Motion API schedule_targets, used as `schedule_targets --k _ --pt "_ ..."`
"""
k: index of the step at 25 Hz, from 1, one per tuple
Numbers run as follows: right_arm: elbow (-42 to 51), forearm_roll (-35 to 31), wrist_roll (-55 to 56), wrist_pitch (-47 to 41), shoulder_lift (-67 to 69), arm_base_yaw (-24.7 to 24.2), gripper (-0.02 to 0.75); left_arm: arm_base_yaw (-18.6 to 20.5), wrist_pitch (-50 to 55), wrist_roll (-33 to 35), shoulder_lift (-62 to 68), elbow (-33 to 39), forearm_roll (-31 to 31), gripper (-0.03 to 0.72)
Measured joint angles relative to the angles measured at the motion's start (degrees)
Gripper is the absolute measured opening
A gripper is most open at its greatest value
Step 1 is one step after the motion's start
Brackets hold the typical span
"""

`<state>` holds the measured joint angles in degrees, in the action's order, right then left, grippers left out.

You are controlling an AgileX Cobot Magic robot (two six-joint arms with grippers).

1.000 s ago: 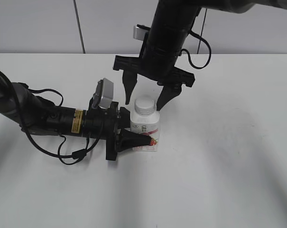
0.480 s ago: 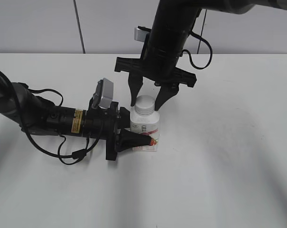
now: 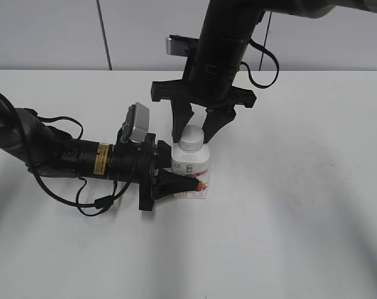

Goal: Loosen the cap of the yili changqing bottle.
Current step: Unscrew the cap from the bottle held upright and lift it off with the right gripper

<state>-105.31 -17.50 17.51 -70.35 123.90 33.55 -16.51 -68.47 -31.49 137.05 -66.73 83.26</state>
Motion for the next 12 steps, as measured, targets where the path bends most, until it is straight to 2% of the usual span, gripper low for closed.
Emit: schedule_targets --k 12 --pt "0.00 -0.09 -39.45 -0.06 0.00 0.00 0.403 0.00 0.07 0.20 0.00 0.00 0.34 0.370"
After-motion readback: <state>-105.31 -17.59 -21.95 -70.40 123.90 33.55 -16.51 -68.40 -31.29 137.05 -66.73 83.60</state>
